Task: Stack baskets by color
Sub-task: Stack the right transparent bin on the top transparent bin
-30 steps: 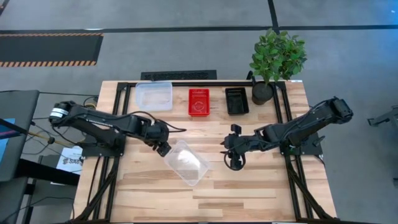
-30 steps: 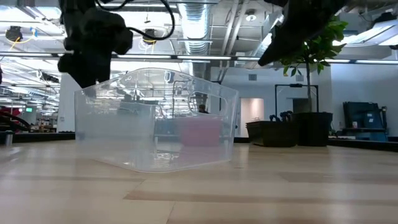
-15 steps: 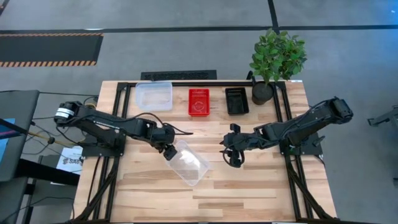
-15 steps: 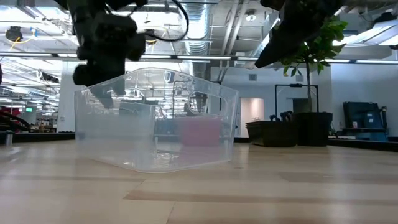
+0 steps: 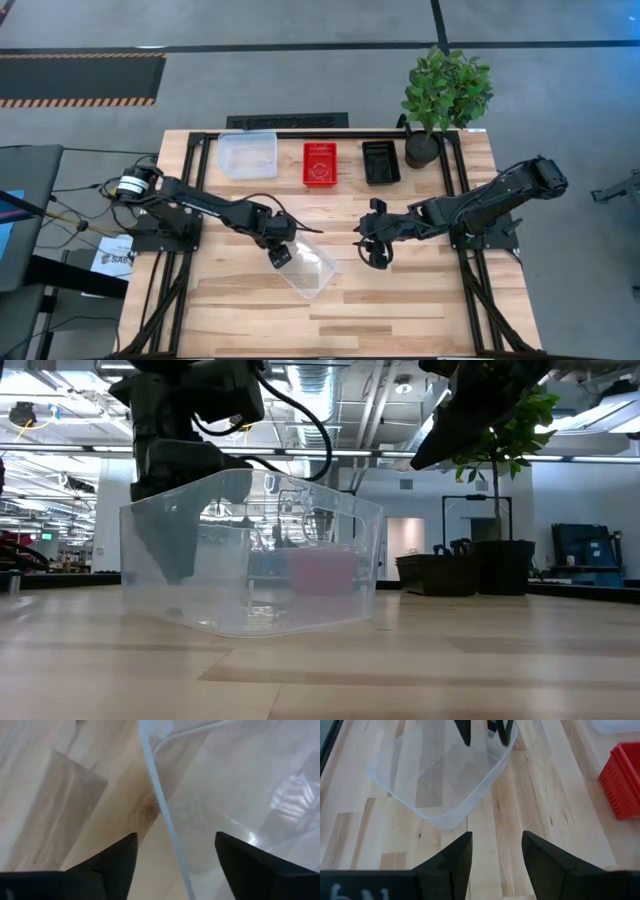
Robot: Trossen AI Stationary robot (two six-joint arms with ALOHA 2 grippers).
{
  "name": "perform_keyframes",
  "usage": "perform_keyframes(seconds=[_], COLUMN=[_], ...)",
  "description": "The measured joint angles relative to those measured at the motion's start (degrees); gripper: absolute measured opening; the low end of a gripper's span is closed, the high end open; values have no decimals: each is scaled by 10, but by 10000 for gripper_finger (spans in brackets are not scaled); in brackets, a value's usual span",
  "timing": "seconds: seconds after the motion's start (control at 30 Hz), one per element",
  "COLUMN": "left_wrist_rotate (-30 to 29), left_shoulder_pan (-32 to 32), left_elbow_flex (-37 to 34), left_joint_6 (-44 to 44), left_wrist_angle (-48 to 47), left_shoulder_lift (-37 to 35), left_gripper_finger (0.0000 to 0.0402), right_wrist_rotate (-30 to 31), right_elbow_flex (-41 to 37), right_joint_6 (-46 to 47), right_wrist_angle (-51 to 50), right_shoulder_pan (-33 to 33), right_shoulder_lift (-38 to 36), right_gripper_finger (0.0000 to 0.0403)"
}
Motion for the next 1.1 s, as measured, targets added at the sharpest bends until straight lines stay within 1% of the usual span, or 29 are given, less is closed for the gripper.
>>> perform_keyframes(seconds=[0.07, 0.13, 0.2, 0.3, 0.37, 0.4, 0.47, 0.53, 0.63, 0.83, 0.93, 1.0, 1.1], left_wrist_rotate=[0, 0, 10, 42, 44, 45, 48, 55, 82, 59, 60, 56, 55], left_shoulder_pan=[0, 0, 1, 3, 4, 4, 4, 3, 3, 6, 10, 9, 9], left_elbow_flex=[5, 11, 20, 32, 44, 52, 66, 79, 99, 115, 115, 115, 116], left_joint_6=[3, 11, 36, 99, 133, 149, 194, 261, 393, 657, 788, 836, 855], left_wrist_angle=[-6, -8, -25, -48, -70, -83, -103, -130, -156, -180, -192, -190, -190], left_shoulder_lift=[0, 0, -1, -1, -1, -1, -1, -1, -1, -1, -1, -1, -1], left_gripper_finger=[231, 197, 153, 76, 26, 13, 10, 5, 2, 0, 0, 0, 0], right_wrist_rotate=[0, 0, 0, 0, 0, 0, 0, 0, 0, 0, 0, 0, 0], right_elbow_flex=[0, 0, 0, 0, 0, 0, 0, 0, 0, 0, 0, 0, 0], right_joint_6=[0, 0, 0, 0, 1, 2, 2, 3, 3, 3, 4, 5, 5], right_wrist_angle=[0, 0, 0, 1, 1, 1, 1, 1, 1, 1, 1, 2, 3], right_shoulder_pan=[0, 0, 0, 0, 0, 0, 0, 0, 0, 0, 0, 0, 0], right_shoulder_lift=[0, 0, 0, 0, 0, 0, 0, 0, 0, 0, 0, 0, 0], right_gripper_finger=[191, 191, 191, 191, 191, 191, 191, 191, 191, 191, 191, 191, 191])
